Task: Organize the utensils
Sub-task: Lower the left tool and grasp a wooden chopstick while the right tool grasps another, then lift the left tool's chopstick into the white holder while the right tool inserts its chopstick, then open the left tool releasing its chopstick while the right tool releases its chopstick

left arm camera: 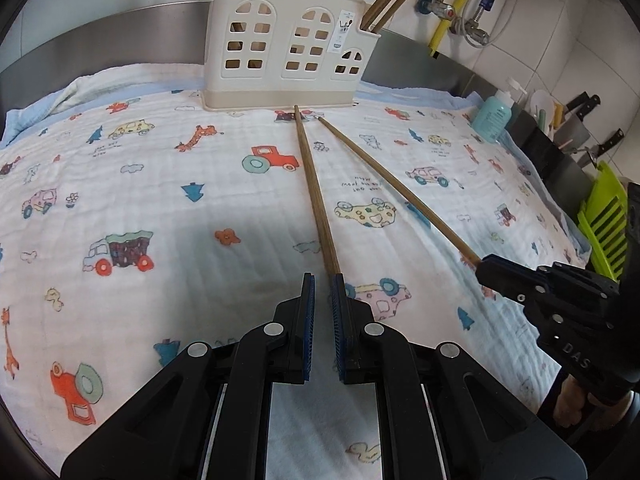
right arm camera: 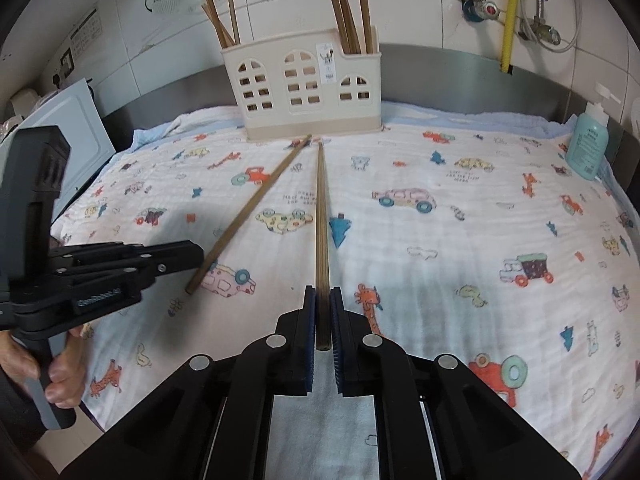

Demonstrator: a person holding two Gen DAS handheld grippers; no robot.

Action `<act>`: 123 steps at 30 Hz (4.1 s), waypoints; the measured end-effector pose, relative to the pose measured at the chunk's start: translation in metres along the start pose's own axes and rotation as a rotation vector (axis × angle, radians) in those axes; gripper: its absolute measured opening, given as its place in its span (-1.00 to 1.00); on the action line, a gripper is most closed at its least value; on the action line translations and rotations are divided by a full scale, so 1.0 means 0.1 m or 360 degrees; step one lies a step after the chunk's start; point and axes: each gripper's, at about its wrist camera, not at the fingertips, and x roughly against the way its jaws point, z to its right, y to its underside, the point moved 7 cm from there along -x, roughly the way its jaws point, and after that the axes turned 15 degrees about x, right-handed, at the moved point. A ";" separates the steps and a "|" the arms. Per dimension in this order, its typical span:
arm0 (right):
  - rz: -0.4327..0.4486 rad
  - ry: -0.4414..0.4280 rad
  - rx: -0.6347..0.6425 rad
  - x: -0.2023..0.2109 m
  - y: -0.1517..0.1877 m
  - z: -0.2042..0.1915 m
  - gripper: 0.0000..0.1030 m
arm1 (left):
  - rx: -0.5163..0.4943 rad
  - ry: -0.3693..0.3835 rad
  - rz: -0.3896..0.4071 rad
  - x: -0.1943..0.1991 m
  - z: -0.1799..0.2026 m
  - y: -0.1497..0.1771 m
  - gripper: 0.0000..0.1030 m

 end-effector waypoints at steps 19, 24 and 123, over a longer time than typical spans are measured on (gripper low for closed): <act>0.0055 0.0010 0.0005 0.15 -0.04 0.02 -0.86 | 0.0069 0.0003 -0.0024 -0.11 0.04 -0.03 -0.82; 0.0074 0.0020 0.0017 0.21 -0.09 0.01 -0.86 | 0.0081 -0.0017 -0.0017 -0.14 0.06 -0.04 -0.82; 0.0384 0.0168 0.0208 0.19 -3.29 1.05 -0.86 | -0.0136 -0.0101 0.0793 1.11 0.61 -3.11 -0.89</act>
